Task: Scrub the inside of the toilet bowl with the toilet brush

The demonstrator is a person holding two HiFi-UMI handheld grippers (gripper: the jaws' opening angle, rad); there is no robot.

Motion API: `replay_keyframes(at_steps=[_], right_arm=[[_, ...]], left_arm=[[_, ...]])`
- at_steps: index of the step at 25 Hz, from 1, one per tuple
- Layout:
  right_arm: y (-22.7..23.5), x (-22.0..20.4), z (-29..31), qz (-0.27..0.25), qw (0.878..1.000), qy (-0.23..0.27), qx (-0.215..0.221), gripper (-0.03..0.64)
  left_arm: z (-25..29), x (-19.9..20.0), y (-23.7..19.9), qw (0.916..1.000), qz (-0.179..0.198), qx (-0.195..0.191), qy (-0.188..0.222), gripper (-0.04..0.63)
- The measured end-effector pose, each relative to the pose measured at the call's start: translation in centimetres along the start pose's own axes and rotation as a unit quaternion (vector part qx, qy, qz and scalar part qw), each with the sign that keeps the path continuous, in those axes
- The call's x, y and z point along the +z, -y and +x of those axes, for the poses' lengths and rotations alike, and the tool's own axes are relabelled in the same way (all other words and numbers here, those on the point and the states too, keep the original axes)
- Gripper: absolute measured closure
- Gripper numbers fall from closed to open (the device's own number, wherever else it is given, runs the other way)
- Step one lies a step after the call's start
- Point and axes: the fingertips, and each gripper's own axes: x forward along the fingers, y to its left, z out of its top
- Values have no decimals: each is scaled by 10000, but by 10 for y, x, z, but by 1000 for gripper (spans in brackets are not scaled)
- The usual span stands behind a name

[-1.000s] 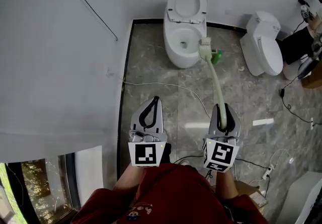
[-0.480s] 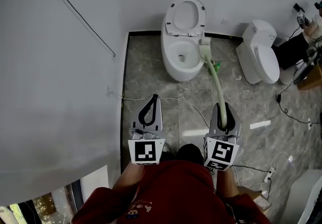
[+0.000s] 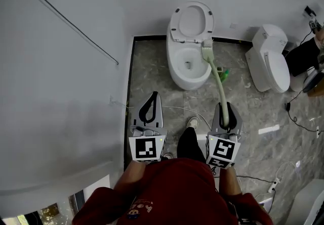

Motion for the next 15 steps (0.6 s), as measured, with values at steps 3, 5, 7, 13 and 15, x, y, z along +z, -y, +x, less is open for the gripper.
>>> replay_keyframes(at_steps=[3, 5, 7, 13, 15], right_arm=[[12, 7, 38, 41, 10000, 75, 42, 506], [25, 12, 67, 48, 9999, 73, 81, 505], [42, 13, 95, 79, 9999, 5, 128, 505], [94, 4, 178, 96, 9994, -221, 265, 505], [106, 1, 205, 88, 9991, -278, 321, 505]], left_arm=[[39, -4, 0, 10000, 40, -9, -27, 589], [71, -3, 2, 10000, 87, -14, -15, 589], [103, -2, 8, 9999, 84, -27, -58, 589], [199, -8, 32, 9996, 72, -163, -206, 589], [225, -14, 36, 9996, 107, -127, -248, 589]])
